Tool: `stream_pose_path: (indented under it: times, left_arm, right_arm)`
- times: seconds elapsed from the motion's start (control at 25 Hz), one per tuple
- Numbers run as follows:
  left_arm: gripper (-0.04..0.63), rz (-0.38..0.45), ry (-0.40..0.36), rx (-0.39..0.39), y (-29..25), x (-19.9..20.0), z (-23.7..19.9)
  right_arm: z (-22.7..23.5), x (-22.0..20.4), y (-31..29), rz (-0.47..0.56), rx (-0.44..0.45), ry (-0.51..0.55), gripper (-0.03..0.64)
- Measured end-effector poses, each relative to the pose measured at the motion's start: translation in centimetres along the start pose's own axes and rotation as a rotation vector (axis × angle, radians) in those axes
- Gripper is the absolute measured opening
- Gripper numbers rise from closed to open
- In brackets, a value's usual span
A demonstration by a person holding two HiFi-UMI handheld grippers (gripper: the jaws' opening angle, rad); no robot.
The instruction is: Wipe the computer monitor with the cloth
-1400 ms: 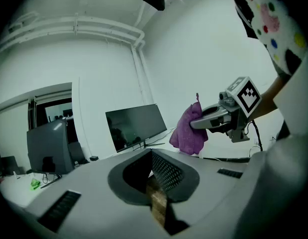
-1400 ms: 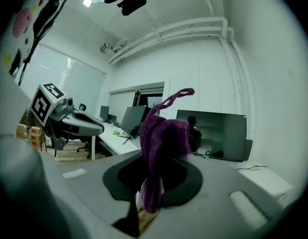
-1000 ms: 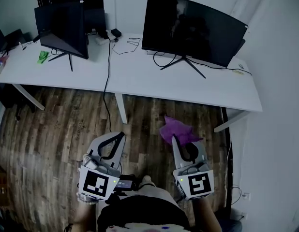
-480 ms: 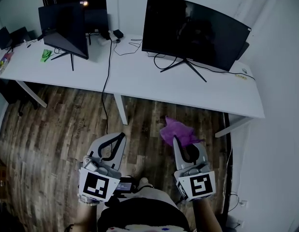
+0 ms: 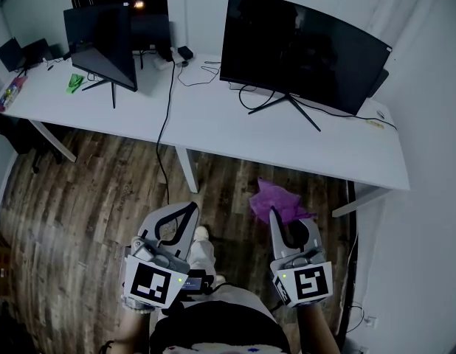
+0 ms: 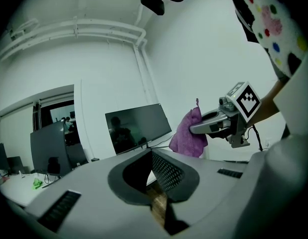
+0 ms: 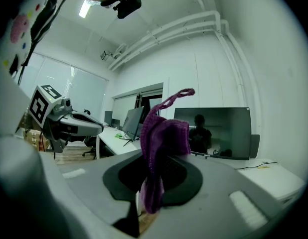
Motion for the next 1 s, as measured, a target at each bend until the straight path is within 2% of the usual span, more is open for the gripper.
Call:
stream_pose_path:
  times: [0.24, 0.36, 1.0]
  left_arm:
    - [0.005, 0.026, -0.035, -0.01, -4.2, -0.1, -2.3]
    - [0.005, 0.042, -0.027, -0.01, -7.1, -0.3, -4.3]
    - [0.005, 0.09, -0.025, -0.069, -24.3, -0.4, -17.6]
  right_arm:
    - [2.5, -0.5, -3.4, 0.008, -0.023, -0.011, 0.058]
    - [4.1, -0.1, -6.0, 0.004, -0.034, 0.01, 0.058]
    - [13.9, 4.9, -24.1, 0.029, -0.108, 0.072, 0.058]
Point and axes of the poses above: the fingertips, and each gripper's own axes: y backward along the fingers, z to its right, x out of its top, the point moved 5 cm from there along y, backward along the fingers, and after that the axes turned 7 degrees about x, right-handed, at the moved point
